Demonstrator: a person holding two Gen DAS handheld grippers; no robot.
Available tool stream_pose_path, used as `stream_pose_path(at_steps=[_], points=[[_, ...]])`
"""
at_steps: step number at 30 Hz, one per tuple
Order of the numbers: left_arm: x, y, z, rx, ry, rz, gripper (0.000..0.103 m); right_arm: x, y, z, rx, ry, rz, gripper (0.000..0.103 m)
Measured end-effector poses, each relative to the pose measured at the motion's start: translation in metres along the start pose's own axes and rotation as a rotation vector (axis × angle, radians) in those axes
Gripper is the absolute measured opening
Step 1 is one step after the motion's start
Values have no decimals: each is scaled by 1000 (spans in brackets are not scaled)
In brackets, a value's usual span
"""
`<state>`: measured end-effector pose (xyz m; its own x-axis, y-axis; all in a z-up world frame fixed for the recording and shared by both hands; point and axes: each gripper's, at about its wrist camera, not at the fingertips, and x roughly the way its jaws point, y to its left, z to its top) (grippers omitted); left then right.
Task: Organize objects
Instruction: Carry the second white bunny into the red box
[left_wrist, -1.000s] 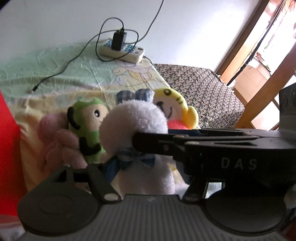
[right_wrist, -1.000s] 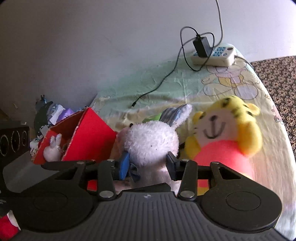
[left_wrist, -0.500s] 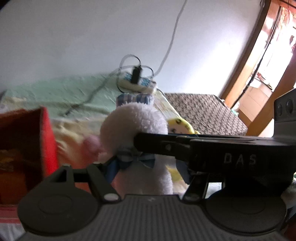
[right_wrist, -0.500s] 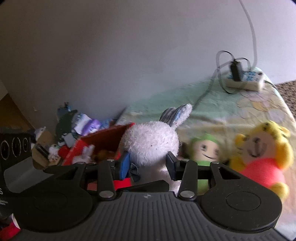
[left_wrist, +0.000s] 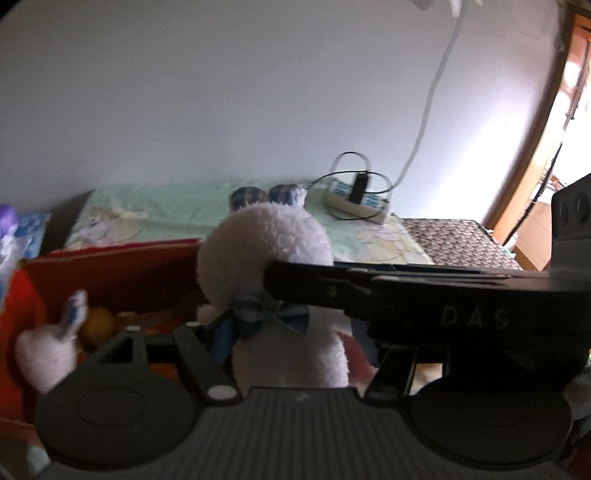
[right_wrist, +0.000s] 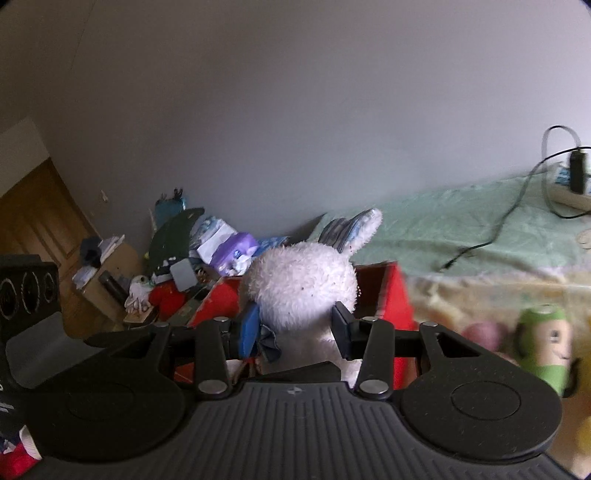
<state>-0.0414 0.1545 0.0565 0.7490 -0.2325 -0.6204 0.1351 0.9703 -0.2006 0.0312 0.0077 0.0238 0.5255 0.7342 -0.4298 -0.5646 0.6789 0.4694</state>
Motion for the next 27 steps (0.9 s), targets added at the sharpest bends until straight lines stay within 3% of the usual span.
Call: stream_pose_path(at_steps=[13,22,27], points=[[20,109,-15,-79,117,71,63,100,41,-15,20,138,-10,45],[36,146,-29,-96,179,118,63,148,41,-25,48,282,-78,45],[36,165,-33,-110,193,158,60,167,45,-26,63,332,-72,45]])
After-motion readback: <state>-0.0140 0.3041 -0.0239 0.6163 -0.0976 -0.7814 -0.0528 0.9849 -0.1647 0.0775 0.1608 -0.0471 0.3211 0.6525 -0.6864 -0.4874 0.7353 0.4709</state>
